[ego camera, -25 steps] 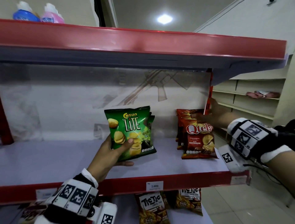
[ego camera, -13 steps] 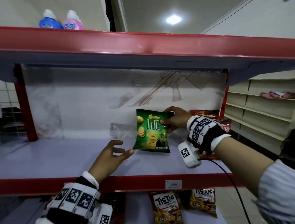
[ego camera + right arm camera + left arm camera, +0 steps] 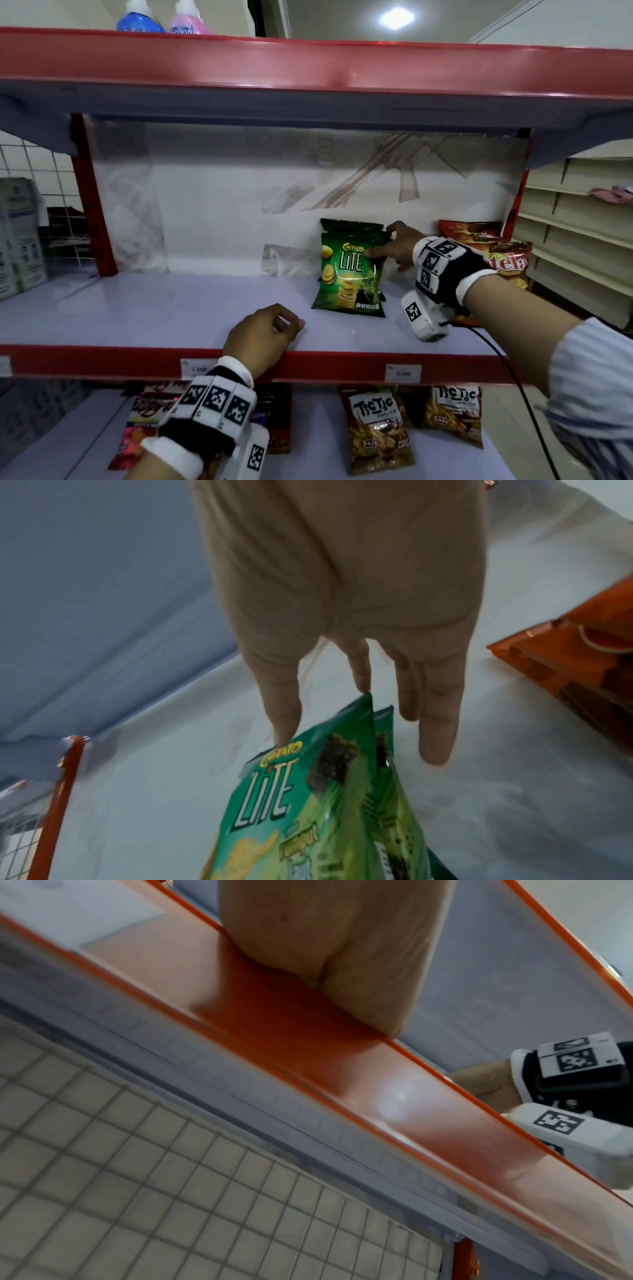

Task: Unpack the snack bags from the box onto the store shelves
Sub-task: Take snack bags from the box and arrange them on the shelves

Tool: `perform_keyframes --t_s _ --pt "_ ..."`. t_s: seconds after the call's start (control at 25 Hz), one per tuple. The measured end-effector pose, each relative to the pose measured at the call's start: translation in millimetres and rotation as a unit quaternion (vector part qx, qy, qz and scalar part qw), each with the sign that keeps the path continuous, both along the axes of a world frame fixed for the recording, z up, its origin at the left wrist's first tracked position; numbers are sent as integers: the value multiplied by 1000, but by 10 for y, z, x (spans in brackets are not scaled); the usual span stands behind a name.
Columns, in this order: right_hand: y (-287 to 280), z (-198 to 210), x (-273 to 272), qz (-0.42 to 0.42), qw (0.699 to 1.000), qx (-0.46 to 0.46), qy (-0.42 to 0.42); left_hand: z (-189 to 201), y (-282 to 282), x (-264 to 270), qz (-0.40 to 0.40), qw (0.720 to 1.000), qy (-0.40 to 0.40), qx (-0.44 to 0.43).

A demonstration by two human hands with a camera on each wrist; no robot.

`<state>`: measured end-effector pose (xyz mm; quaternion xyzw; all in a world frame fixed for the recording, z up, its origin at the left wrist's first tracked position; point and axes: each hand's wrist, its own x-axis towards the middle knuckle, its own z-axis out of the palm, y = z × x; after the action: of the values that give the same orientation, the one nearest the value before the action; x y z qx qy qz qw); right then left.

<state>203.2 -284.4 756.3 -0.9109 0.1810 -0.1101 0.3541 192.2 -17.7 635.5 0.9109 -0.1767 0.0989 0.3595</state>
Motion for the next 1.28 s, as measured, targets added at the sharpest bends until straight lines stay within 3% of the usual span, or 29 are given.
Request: perform_keyframes --t_s 0.08,0.2,0.32,0.48,0.6,0.72,0.8,0.88,1.04,1.28 --pt "50 55 -81 -30 995 -57 -82 20 10 5 8 1000 -3 10" --pt "225 49 -374 -55 968 4 -243 44 11 -50 22 999 -24 6" --pt "486 -126 -770 -53 942 24 -329 44 39 -128 16 999 -47 -17" --pt "782 -556 -1271 -38 926 1 -375 -14 46 -272 -51 986 -100 -119" --pt "942 -1045 -1560 -42 921 -2 -388 -255 76 -555 -103 942 -208 -242" --pt "1063 -1649 -1781 -40 931 38 -361 -747 73 -904 -143 941 -203 -232" --pt "1073 -2151 -1916 -26 949 73 -306 -1231 9 -1150 -186 947 -151 -216" --pt "1039 -2585 -2002 -28 958 111 -264 -1668 -22 -1251 -203 952 -44 -225" --pt "878 -3521 -2077 -42 976 135 -167 -2552 -176 -1244 -133 959 166 -189" --pt "602 -5154 -2247 -15 988 154 -2 -4079 -268 -1270 -34 940 319 -115"
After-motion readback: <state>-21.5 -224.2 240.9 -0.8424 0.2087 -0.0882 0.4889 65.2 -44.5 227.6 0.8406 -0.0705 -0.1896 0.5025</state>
